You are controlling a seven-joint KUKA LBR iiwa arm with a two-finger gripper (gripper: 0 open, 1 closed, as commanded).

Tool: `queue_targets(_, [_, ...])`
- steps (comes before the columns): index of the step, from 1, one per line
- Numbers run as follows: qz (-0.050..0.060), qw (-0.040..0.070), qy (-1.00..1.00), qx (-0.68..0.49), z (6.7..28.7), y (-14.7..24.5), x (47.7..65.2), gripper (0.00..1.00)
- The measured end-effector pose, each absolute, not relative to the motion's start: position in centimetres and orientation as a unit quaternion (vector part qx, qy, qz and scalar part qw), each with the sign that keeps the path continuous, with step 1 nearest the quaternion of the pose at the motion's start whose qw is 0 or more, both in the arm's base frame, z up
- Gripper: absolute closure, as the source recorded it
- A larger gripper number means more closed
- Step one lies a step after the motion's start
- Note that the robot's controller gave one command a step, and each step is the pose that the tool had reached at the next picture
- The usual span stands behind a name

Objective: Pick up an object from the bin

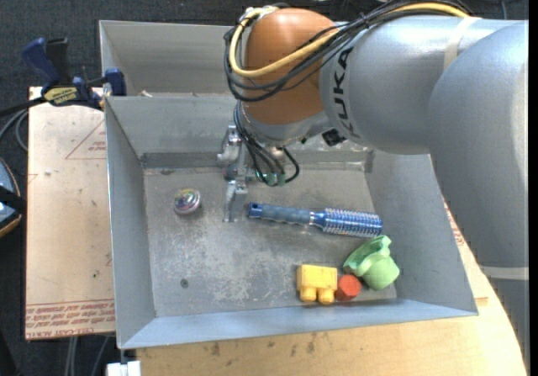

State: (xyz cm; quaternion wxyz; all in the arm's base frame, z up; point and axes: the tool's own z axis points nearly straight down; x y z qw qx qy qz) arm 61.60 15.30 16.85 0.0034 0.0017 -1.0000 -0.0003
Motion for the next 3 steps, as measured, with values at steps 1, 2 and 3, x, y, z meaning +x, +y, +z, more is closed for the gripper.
queue_targets(1, [-0.001,-0.016,-0.979,0.204,9.48,3.19,56.58,0.0])
queue_targets(2, [-0.001,-0.002,-0.979,0.203,8.62,2.95,55.84,1.0])
queue_targets(3, [-0.001,-0.001,-0.979,0.202,8.54,2.76,55.78,0.0])
